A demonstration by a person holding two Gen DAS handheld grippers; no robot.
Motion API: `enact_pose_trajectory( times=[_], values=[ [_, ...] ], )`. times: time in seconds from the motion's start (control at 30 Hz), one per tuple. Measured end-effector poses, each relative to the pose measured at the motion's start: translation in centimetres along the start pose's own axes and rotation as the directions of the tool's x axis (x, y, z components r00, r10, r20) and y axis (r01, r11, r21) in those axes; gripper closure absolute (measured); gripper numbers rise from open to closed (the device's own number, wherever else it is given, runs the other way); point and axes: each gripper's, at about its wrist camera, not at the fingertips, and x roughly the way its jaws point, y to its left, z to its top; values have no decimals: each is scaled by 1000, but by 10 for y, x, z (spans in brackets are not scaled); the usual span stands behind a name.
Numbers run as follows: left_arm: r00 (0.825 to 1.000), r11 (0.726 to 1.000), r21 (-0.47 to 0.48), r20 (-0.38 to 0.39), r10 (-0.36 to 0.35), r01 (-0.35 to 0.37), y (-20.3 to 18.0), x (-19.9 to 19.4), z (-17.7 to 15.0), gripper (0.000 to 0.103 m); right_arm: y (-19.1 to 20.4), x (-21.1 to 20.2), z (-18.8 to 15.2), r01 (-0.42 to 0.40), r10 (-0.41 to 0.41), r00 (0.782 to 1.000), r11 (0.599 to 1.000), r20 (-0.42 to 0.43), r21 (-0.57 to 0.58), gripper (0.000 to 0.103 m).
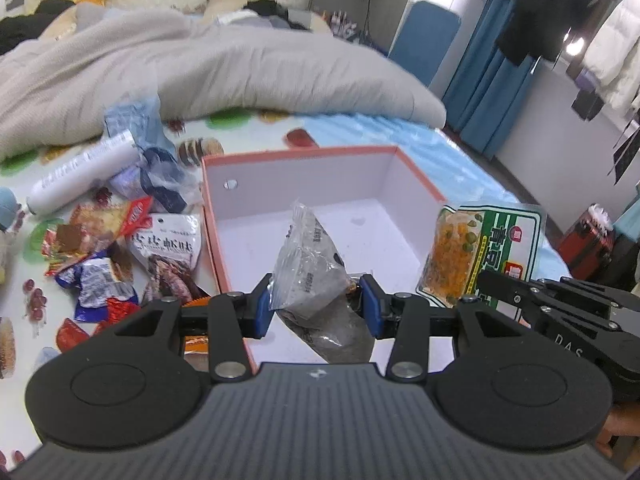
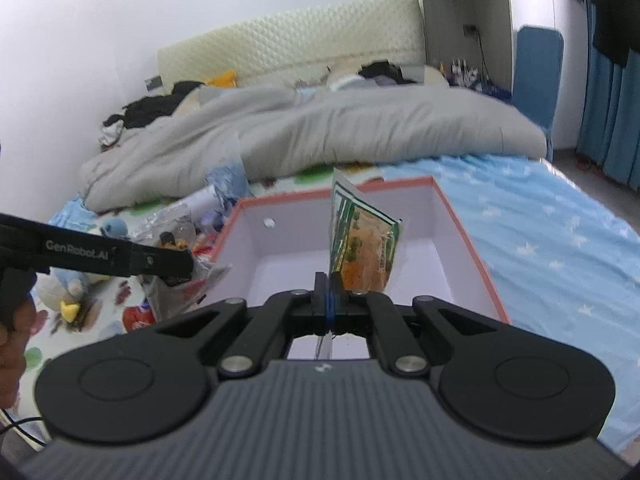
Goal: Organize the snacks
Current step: 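Carry the clear bag with the left tool while the right tool carries the pickle pack over the box, then open both tools to drop the clear bag and pickle pack into the box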
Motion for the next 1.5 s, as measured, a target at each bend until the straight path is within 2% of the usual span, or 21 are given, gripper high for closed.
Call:
enact_pose_trajectory(
  times=[0.3,0.4,0.53,0.6,0.63,0.67,0.7,0.73,0.77,1.0,1.07,1.13,1.23,1.5],
  values=[
    [995,1000,-8,-103,5,-6,2,63,5,53,-15,47,-8,-1,4,994,1000,-105,27,97],
    [993,999,-36,-117,-23,19,2,73,4,53,-16,54,-12,6,-3,993,1000,-121,27,97],
    [993,999,-49,-118,-16,11,2,77,2,52,-18,53,-13,40,-37,992,999,-121,21,96],
    [992,999,-49,-125,-16,10,2,76,2,45,-17,51,-12,55,-54,991,998,-120,6,96],
    [993,999,-42,-118,-10,5,2,74,3,39,-17,50,-13,68,-67,990,998,-121,3,93],
    [994,999,-33,-105,9,-12,1,71,4,25,-18,49,-12,71,-70,990,997,-120,9,86],
    [996,999,-29,-83,24,-26,1,65,6,22,-19,48,-12,68,-66,991,998,-115,17,65],
    [998,999,-28,-67,21,-23,1,61,7,22,-20,45,-12,68,-65,992,997,-106,25,49],
    [998,999,-30,-56,15,-16,1,56,9,22,-20,42,-11,72,-69,993,997,-98,28,46],
    [1000,999,-36,-5,8,-8,0,25,7,22,-15,18,-7,97,-95,994,995,-54,33,47],
    [1000,999,-41,16,-1,2,0,13,4,22,-13,10,-6,96,-94,995,994,-30,44,39],
    [999,999,-37,32,-10,11,-3,2,-1,22,-10,3,-7,93,-93,996,994,-8,51,3],
    [999,999,-34,51,-8,10,-4,-12,-8,22,-7,-5,-7,116,-117,993,992,10,57,0],
    [993,999,-35,120,-11,15,1,-52,-25,22,10,-32,-9,87,-90,994,995,63,47,0]
  ],
)
